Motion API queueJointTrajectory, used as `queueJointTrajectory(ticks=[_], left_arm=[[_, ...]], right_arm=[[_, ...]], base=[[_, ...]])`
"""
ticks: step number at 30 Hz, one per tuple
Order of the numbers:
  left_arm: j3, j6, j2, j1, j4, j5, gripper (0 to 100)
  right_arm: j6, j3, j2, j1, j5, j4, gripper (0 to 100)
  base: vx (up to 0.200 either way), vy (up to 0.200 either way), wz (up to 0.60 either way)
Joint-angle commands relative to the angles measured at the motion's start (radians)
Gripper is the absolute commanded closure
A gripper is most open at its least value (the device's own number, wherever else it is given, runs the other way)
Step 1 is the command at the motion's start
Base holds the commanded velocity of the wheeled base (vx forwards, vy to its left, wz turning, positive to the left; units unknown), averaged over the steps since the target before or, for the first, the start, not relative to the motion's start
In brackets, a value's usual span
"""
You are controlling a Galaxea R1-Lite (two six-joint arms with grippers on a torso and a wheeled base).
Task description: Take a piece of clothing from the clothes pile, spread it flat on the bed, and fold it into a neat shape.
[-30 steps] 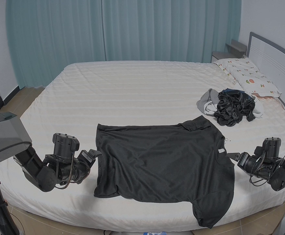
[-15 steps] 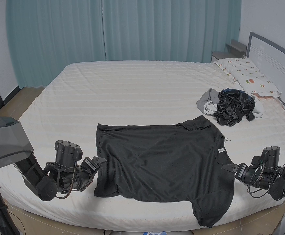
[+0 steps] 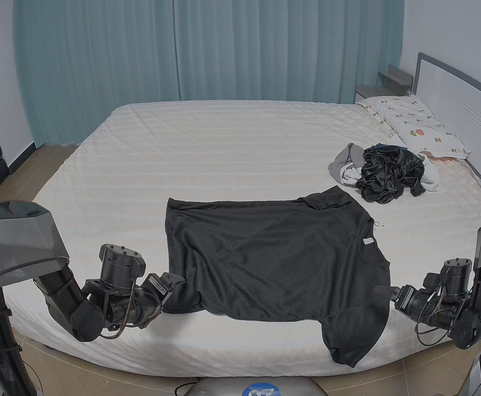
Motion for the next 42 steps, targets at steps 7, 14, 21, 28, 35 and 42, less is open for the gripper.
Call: queueJointTrajectory(ticks=[7,14,21,28,35,42], left_arm=[[-0.032,0.011,0.103,-0.005,-0.059,0.059,0],[-0.035,0.048,0.118,-0.008,-0.063,0.100,0],[-0.084,0.085,0.178,-0.016,-0.058,0.151,0],[-0.104,0.150,0.215,-0.018,-0.056,0.177,0],[-0.097,0.154,0.218,-0.025,-0.056,0.203,100],[-0.009,0.153,0.169,-0.012,-0.059,0.203,100]], right_arm=[[0.000,0.000,0.023,-0.006,0.001,-0.014,0],[0.000,0.000,0.023,-0.006,0.001,-0.013,0],[0.000,0.000,0.019,-0.006,-0.001,-0.014,0],[0.000,0.000,0.014,-0.006,0.001,-0.013,0],[0.000,0.000,0.023,-0.006,0.002,-0.013,0],[0.002,0.003,0.028,-0.020,0.057,-0.013,0]], base=[[0.000,0.000,0.00],[0.000,0.000,0.00],[0.000,0.000,0.00],[0.000,0.000,0.00],[0.000,0.000,0.00],[0.000,0.000,0.00]])
